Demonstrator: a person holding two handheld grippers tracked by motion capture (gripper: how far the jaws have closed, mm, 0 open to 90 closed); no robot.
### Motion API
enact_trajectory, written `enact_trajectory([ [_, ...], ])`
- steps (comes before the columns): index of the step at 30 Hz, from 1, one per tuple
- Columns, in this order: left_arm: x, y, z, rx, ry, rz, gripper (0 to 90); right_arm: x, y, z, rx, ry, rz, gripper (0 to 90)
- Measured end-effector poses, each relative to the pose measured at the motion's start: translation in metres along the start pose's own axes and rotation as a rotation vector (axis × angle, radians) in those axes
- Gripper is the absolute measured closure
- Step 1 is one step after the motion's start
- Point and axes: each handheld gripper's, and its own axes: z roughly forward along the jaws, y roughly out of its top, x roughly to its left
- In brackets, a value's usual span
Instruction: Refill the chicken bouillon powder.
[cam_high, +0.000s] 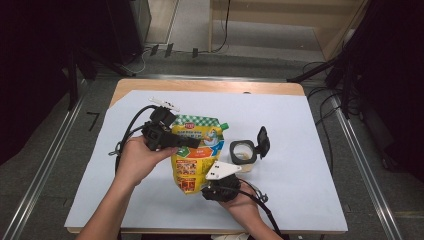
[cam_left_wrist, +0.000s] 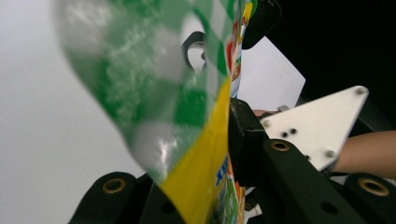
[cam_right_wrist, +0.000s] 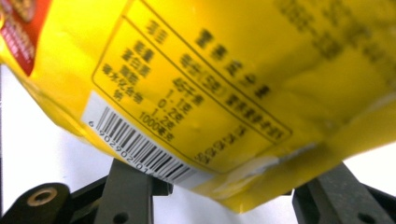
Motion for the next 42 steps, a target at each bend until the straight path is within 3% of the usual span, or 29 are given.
enact_trajectory([
  [3, 0.001, 0.000, 0.002, 0.001, -0.002, 0.004, 81.1, 0.002, 0.001, -0.001, -0.005, 0.010, -0.007, 55.7],
  [12, 0.002, -0.001, 0.012, -0.017, 0.006, 0.035, 74.8, 0.003, 0.007, -0.012, -0.039, 0.064, 0.040, 55.3],
  [22, -0.003, -0.003, 0.025, -0.020, 0.048, 0.064, 71.7, 0.005, 0.010, -0.017, -0.048, 0.117, 0.086, 55.0],
  [32, -0.007, -0.002, 0.035, 0.011, 0.091, 0.068, 71.4, 0.008, 0.011, -0.017, -0.036, 0.142, 0.103, 53.5],
  [42, -0.007, -0.001, 0.042, 0.046, 0.075, 0.029, 70.9, 0.016, 0.014, -0.019, -0.013, 0.144, 0.087, 53.5],
])
